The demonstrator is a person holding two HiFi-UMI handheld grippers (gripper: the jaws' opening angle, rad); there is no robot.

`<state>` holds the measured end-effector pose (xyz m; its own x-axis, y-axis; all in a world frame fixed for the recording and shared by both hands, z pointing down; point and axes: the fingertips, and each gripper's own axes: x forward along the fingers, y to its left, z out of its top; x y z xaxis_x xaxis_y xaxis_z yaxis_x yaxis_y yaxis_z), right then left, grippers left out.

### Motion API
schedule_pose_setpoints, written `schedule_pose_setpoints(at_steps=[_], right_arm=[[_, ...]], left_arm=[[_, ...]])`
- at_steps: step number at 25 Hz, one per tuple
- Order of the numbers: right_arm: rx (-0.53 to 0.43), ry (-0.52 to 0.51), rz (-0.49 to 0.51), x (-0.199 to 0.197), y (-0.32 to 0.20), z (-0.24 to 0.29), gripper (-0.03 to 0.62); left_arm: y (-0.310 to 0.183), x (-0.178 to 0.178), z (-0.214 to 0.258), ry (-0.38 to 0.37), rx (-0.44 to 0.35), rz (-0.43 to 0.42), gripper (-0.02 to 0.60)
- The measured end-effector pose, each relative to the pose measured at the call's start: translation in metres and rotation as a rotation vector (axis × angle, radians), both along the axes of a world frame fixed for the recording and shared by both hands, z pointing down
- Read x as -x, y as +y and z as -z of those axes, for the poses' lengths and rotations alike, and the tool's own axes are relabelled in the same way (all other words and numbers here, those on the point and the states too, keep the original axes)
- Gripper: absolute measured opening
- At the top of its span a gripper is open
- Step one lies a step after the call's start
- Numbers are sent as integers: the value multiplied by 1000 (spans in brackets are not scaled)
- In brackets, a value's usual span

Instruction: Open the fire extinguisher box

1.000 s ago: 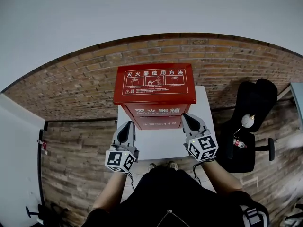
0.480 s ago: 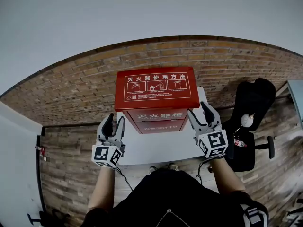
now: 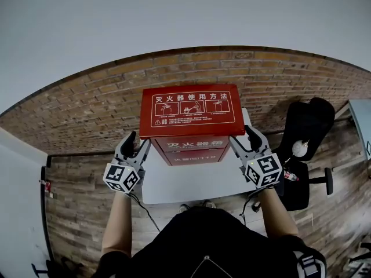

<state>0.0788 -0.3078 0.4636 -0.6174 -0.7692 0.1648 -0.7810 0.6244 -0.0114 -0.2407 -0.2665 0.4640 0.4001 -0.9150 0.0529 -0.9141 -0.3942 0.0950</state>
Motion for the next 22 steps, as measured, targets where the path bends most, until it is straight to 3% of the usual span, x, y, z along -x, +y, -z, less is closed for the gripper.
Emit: schedule_pose_setpoints(at_steps=[11, 22], right_arm=[[11, -47, 15, 0, -5, -2, 262], [-24, -40, 17, 0, -7, -3, 262]], left_arm=[[-4, -16, -3, -34, -3, -176, 302], [-9, -18, -1, -43, -21, -190, 305]])
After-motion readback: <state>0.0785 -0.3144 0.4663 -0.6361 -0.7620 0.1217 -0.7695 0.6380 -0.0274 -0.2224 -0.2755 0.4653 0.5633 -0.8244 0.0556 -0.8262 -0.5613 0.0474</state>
